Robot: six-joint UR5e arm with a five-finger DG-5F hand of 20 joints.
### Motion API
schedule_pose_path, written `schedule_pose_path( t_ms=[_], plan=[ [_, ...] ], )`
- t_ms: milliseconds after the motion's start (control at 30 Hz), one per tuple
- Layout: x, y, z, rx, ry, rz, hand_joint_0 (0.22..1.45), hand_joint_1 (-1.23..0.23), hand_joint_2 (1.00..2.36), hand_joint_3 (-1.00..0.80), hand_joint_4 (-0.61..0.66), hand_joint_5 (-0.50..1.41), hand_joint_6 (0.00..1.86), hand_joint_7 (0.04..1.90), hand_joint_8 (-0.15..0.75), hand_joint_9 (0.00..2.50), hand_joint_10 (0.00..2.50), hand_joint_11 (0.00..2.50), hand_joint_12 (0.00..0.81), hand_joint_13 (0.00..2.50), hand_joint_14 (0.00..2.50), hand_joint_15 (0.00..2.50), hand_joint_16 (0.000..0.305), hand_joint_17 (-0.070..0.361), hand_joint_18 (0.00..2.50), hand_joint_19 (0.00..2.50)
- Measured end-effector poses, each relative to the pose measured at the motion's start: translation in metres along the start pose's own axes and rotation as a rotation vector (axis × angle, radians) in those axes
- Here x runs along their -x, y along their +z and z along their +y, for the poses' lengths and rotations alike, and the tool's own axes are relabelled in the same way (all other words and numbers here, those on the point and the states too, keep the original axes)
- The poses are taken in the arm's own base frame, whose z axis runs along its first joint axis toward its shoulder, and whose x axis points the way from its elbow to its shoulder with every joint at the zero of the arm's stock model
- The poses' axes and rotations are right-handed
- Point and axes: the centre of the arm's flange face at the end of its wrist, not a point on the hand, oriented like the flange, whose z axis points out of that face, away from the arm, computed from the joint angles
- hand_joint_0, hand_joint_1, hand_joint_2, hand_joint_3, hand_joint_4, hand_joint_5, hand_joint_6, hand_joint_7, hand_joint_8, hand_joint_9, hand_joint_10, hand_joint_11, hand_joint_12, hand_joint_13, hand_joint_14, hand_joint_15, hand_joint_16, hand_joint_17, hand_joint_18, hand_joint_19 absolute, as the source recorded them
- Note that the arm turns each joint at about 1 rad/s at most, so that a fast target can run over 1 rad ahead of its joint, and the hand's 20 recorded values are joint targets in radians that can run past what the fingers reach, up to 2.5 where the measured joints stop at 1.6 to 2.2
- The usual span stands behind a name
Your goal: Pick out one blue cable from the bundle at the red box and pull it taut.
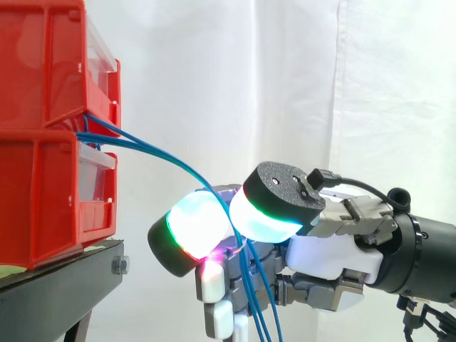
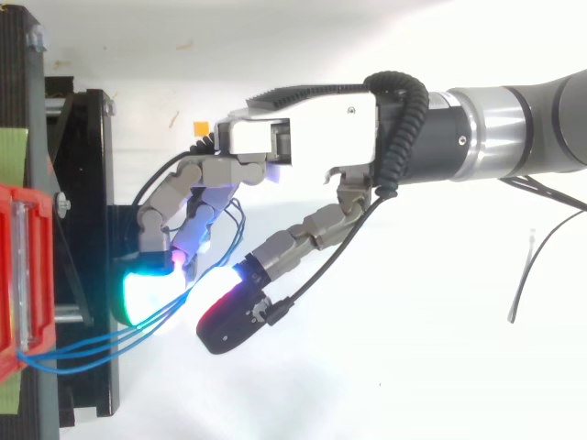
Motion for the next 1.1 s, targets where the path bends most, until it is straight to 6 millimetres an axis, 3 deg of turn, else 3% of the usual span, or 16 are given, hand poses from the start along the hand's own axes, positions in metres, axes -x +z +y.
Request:
schedule_pose_path(
  t_ms=[633, 1100],
  plan=[
    [0.001, -0.013, 0.004, -0.132, -0.025, 0.032, 0.75, -0.78, 1.01, -0.41, 0.02, -0.19, 0.96, 0.7, 0.288, 0.89, 0.01, 0.43, 0.406, 0.95, 0.02, 0.53, 0.054, 0.122, 0.84, 0.78],
    [0.001, -0.011, 0.009, -0.136, 0.005, 0.031, 0.75, -0.79, 1.01, -0.42, 0.01, -0.18, 0.96, 0.71, 0.288, 0.9, 0.01, 0.44, 0.409, 0.95, 0.02, 0.53, 0.054, 0.122, 0.84, 0.78]
  ],
)
